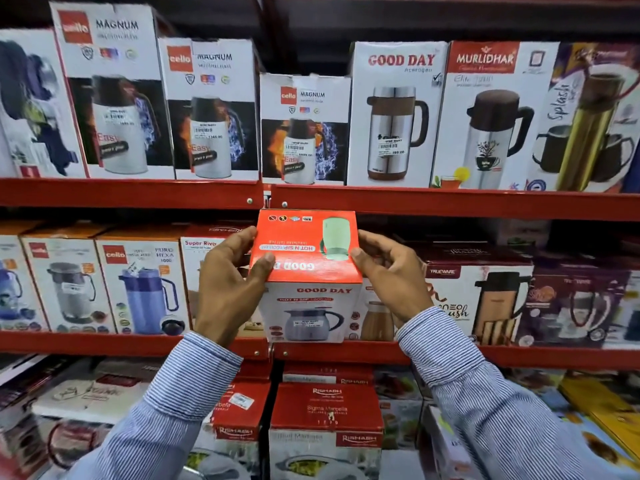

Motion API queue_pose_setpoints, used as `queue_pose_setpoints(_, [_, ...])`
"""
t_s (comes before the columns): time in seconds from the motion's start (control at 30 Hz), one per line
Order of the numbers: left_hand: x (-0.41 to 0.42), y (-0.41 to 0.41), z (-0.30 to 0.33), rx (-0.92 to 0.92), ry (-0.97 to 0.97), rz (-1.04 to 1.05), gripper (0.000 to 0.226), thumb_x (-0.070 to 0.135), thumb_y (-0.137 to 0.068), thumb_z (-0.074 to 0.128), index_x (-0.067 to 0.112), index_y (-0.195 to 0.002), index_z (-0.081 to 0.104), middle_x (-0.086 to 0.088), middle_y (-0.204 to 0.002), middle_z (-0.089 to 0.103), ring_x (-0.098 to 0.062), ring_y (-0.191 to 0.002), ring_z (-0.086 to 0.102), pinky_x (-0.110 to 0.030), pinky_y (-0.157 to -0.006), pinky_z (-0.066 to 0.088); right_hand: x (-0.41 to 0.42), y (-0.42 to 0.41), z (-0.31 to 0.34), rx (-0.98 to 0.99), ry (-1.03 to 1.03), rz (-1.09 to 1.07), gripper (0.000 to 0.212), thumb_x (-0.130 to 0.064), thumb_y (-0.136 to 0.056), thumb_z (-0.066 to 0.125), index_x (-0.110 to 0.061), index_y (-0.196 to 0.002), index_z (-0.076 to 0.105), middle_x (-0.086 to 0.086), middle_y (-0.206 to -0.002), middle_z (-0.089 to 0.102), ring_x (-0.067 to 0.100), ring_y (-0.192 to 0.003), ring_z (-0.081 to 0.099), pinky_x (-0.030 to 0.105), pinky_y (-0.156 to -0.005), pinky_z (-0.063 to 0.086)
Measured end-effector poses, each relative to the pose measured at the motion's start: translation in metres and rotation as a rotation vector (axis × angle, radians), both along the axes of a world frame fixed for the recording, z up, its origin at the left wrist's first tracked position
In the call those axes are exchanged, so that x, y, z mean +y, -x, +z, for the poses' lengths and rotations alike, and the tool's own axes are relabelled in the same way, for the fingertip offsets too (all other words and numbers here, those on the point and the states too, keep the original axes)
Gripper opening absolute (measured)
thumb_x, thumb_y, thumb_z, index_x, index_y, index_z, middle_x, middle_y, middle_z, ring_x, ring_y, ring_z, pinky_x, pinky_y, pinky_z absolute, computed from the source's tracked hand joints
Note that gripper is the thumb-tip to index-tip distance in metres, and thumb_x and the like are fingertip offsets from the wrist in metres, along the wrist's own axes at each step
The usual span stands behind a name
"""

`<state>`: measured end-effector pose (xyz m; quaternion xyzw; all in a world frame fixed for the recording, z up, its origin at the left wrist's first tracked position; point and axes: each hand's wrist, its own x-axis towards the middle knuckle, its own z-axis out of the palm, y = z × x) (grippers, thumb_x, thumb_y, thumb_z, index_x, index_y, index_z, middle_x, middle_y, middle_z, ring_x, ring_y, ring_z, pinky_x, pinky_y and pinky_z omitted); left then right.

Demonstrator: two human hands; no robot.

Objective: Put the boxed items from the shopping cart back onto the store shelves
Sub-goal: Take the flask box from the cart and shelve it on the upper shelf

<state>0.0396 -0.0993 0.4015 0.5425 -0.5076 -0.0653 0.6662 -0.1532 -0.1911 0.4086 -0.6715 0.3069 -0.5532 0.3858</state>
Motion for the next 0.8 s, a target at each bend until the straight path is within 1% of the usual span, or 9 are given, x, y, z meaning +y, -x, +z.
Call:
queue_pose_setpoints(0.13, [-0.018, -0.005, -0.007, -0.006, -0.006, -0.018, 0.053, 0.011, -0.087, 0.065, 0.017, -0.137, 0.048, 0.007, -0.121, 0.064, -0.01, -0.108, 0.063, -0.033, -0.086, 0.058, -0.019, -0.006, -0.008, 0.005, -0.015, -0.011, 0.042, -0.014, -0.086, 0.066, -0.014, -0.128, 0.06, 0.002, -0.112, 0.072, 0.012, -0.099, 0.069, 0.034, -0.088, 0.057])
queue_pose_setpoints(0.2, [-0.027, -0.008, -0.011, -0.024, -0.014, -0.013, 0.054, 0.011, -0.088, 0.065, 0.016, -0.138, 0.047, 0.009, -0.122, 0.061, -0.008, -0.107, 0.062, -0.027, -0.083, 0.057, -0.028, -0.01, -0.011, 0.012, -0.019, -0.017, 0.043, -0.013, -0.087, 0.066, -0.013, -0.129, 0.059, 0.004, -0.114, 0.071, 0.012, -0.1, 0.068, 0.033, -0.088, 0.057])
queue_pose_setpoints(0.27, [-0.036, -0.011, -0.014, -0.029, -0.03, -0.018, 0.055, 0.011, -0.088, 0.064, 0.016, -0.14, 0.045, 0.011, -0.121, 0.058, -0.008, -0.106, 0.062, -0.016, -0.073, 0.057, -0.034, -0.013, -0.014, 0.029, -0.026, -0.018, 0.043, -0.013, -0.087, 0.065, -0.011, -0.13, 0.058, 0.005, -0.116, 0.071, 0.01, -0.099, 0.067, 0.031, -0.089, 0.057])
queue_pose_setpoints(0.33, [-0.044, -0.015, -0.018, -0.024, -0.057, -0.018, 0.056, 0.011, -0.088, 0.064, 0.015, -0.14, 0.044, 0.011, -0.122, 0.057, -0.011, -0.109, 0.06, -0.012, -0.065, 0.056, -0.041, -0.016, -0.017, 0.055, -0.028, -0.022, 0.043, -0.015, -0.087, 0.066, -0.011, -0.129, 0.058, 0.007, -0.118, 0.07, 0.013, -0.104, 0.067, 0.036, -0.092, 0.056])
queue_pose_setpoints(0.47, [-0.06, -0.022, -0.019, -0.017, -0.106, -0.037, 0.052, 0.012, -0.09, 0.063, 0.013, -0.139, 0.046, 0.008, -0.122, 0.058, 0.002, -0.1, 0.059, -0.007, -0.067, 0.052, -0.053, -0.023, -0.019, 0.071, -0.034, -0.035, 0.041, -0.017, -0.087, 0.066, -0.009, -0.127, 0.061, 0.007, -0.12, 0.069, 0.016, -0.108, 0.066, 0.042, -0.096, 0.054])
queue_pose_setpoints(0.53, [-0.07, -0.027, -0.018, -0.009, -0.129, -0.059, 0.053, 0.015, -0.088, 0.066, 0.013, -0.137, 0.048, 0.003, -0.126, 0.061, -0.002, -0.104, 0.062, -0.012, -0.077, 0.055, -0.059, -0.028, -0.016, 0.074, -0.039, -0.037, 0.042, -0.017, -0.088, 0.065, -0.007, -0.128, 0.06, 0.007, -0.122, 0.068, 0.015, -0.109, 0.065, 0.04, -0.098, 0.053])
queue_pose_setpoints(0.6, [-0.077, -0.029, -0.016, 0.0, -0.179, -0.06, 0.062, 0.021, -0.083, 0.072, 0.012, -0.139, 0.047, -0.002, -0.134, 0.059, -0.015, -0.116, 0.061, -0.029, -0.092, 0.055, -0.063, -0.031, -0.013, 0.074, -0.075, -0.029, 0.044, -0.018, -0.088, 0.065, -0.007, -0.129, 0.057, 0.005, -0.12, 0.067, 0.014, -0.108, 0.064, 0.036, -0.098, 0.053])
queue_pose_setpoints(0.67, [-0.083, -0.028, -0.013, -0.047, -0.228, -0.023, 0.066, 0.025, -0.08, 0.075, 0.011, -0.138, 0.047, -0.005, -0.138, 0.057, -0.019, -0.121, 0.058, -0.037, -0.098, 0.053, -0.067, -0.034, -0.009, 0.11, -0.098, -0.004, 0.044, -0.016, -0.085, 0.068, -0.008, -0.127, 0.058, -0.002, -0.112, 0.068, 0.012, -0.104, 0.065, 0.036, -0.097, 0.053])
queue_pose_setpoints(0.8, [-0.093, -0.018, -0.011, -0.299, -0.31, 0.14, 0.056, 0.026, -0.086, 0.069, 0.013, -0.137, 0.049, -0.009, -0.148, 0.046, -0.025, -0.133, 0.047, -0.033, -0.104, 0.041, -0.078, -0.037, -0.007, 0.244, -0.087, -0.026, 0.054, -0.019, -0.081, 0.072, -0.012, -0.132, 0.055, 0.005, -0.133, 0.06, 0.02, -0.124, 0.055, 0.044, -0.106, 0.045])
